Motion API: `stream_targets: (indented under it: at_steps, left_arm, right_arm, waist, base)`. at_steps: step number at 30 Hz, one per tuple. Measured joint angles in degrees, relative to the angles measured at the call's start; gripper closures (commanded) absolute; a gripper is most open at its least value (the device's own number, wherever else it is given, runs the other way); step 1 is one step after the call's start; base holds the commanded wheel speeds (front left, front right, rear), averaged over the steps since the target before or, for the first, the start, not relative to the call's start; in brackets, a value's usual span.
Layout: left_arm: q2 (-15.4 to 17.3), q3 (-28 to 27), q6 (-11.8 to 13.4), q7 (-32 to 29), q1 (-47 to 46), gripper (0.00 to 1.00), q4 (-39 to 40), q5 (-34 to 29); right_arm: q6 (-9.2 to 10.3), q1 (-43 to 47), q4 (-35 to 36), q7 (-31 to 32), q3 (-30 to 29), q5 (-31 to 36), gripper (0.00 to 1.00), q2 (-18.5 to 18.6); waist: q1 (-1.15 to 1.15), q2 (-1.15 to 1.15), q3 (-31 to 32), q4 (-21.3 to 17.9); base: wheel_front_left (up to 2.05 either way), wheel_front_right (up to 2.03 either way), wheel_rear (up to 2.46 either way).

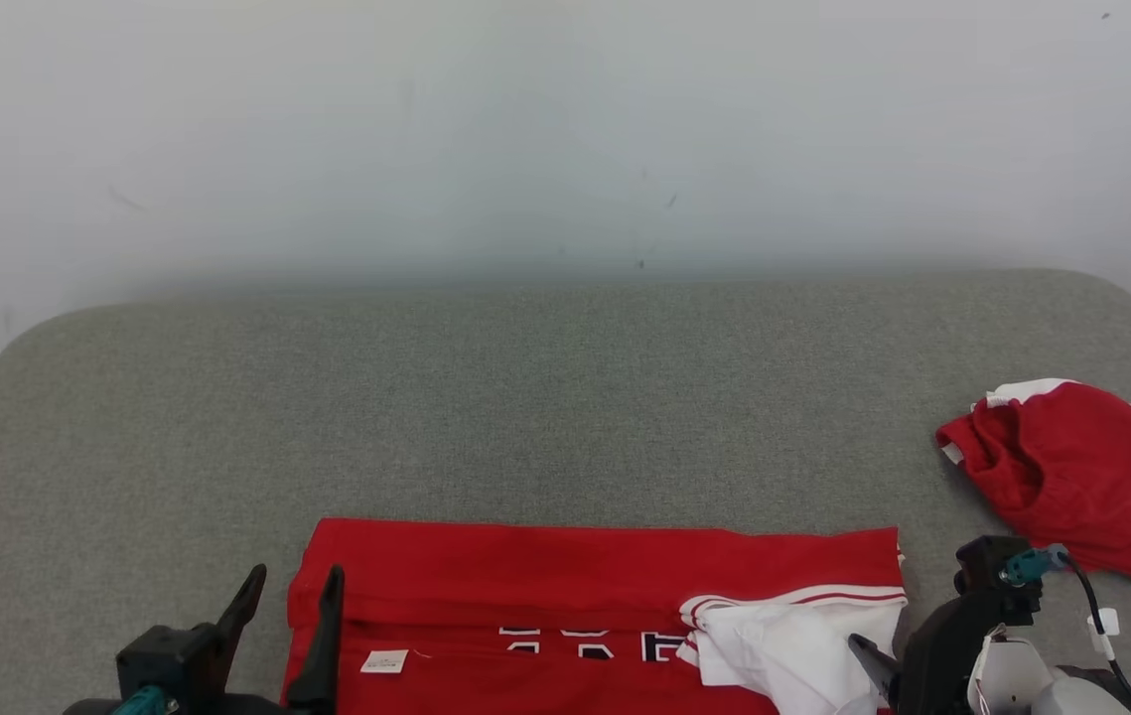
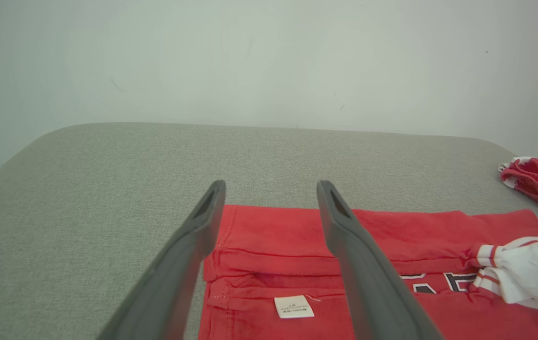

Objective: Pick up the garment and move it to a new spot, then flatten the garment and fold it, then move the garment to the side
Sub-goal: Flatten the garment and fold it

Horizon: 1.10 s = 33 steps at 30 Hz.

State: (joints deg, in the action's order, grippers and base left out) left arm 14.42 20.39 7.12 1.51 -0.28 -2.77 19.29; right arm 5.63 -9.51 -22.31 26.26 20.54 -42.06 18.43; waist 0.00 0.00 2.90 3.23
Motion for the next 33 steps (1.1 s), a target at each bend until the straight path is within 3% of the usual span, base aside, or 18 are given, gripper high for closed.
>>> stream_targets:
  at_steps: [23,24,25,26,27,29,31,33]
  left_arm:
    - [-0.3,0.1,0.0,-2.3,-0.6,0.00,0.8,-0.1]
    - [-0.3,0.1,0.0,-2.5,-0.6,0.00,0.8,-0.2]
    - [-0.3,0.1,0.0,-2.5,-0.6,0.00,0.9,-0.2]
    - [-0.3,0.1,0.0,-2.5,-0.6,0.00,1.0,-0.2]
    - [-0.3,0.1,0.0,-2.5,-0.6,0.00,1.1,-0.2]
    - [-0.3,0.1,0.0,-2.5,-0.6,0.00,1.1,-0.2]
    - [-0.3,0.1,0.0,-2.6,-0.6,0.00,1.3,-0.2]
    - [-0.3,0.1,0.0,-2.6,-0.6,0.00,1.4,-0.2]
  right_arm:
    - [1.19,-6.6,-12.9,3.5,-2.0,-0.8,0.00,-4.7]
    - [1.19,-6.7,-13.1,3.5,-2.1,-0.8,0.05,-4.8]
    - [1.20,-7.0,-13.5,3.6,-2.2,-0.8,0.18,-4.9]
    - [1.37,-7.4,-14.1,3.6,-2.4,-0.8,0.40,-5.0]
    - [1.43,-7.6,-14.5,3.6,-2.6,-0.8,0.53,-5.2]
    - [1.44,-7.8,-15.0,3.6,-3.1,-0.8,0.69,-5.3]
    - [1.44,-8.2,-15.7,3.6,-3.2,-0.8,1.00,-5.7]
    - [1.44,-8.7,-16.3,3.5,-3.4,-0.8,1.00,-6.1]
  waist:
    - [0.00,0.00,-2.2,1.7]
    - [0.00,0.00,-2.2,1.7]
    - [0.00,0.00,-2.2,1.8]
    - [0.00,0.00,-2.3,1.8]
    - [0.00,0.00,-2.3,1.9]
    - [0.00,0.00,-2.3,2.0]
    - [0.00,0.00,-2.3,2.0]
    - [0.00,0.00,-2.2,2.1]
  base:
    - [0.00,0.00,0.00]
    - [0.00,0.00,0.00]
    - [0.00,0.00,0.00]
    - [0.00,0.00,0.00]
    - [0.00,0.00,0.00]
    - [0.00,0.00,0.00]
    - [0.00,0.00,0.00]
    - [0.00,0.00,0.00]
